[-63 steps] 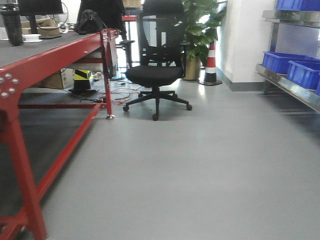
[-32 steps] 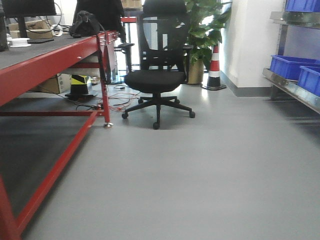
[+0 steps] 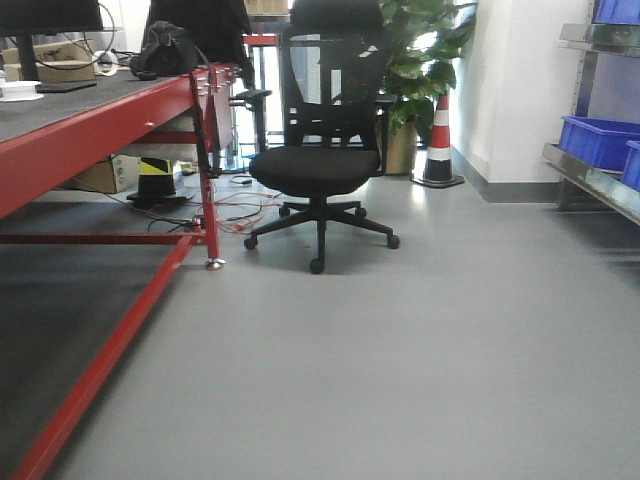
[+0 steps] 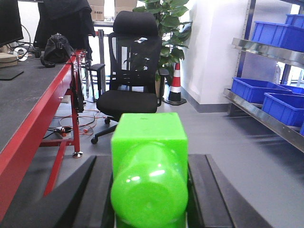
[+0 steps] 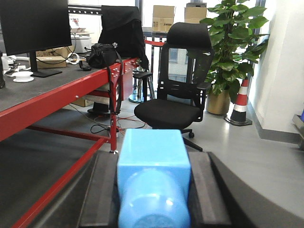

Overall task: Grab block from conveyor and place in blue bin
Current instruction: 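Drive the base toward the shelf of blue bins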

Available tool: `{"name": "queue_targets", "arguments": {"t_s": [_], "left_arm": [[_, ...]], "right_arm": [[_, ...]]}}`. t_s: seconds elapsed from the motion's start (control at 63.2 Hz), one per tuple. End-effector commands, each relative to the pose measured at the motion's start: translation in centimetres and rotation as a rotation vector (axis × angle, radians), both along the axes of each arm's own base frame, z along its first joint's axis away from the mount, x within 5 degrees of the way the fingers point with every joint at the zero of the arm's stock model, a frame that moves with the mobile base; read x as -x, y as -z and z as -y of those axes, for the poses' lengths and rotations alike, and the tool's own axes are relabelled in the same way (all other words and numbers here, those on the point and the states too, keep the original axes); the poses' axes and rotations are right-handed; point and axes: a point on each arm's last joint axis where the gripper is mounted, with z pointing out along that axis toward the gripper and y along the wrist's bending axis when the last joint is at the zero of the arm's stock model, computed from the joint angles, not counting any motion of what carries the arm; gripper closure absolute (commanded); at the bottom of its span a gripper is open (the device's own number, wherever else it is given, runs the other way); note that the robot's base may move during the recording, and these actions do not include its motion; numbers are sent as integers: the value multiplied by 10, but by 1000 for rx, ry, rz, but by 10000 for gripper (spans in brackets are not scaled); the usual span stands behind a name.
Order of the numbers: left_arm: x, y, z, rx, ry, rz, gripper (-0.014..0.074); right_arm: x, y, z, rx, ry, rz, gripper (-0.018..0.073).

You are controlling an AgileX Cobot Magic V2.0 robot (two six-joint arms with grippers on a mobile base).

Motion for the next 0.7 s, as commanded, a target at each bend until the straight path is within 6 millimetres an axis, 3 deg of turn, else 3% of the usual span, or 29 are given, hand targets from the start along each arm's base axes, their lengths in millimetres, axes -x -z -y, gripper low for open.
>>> {"name": "queue_targets", "arguments": {"t_s": [0.0, 0.681], "left_arm": [[1, -2, 1, 0, 8, 24, 707], [1, -2, 1, 0, 8, 24, 707]], "right_arm": [[1, -3, 0, 0, -3, 32, 721], [1, -3, 0, 0, -3, 32, 721]]}}
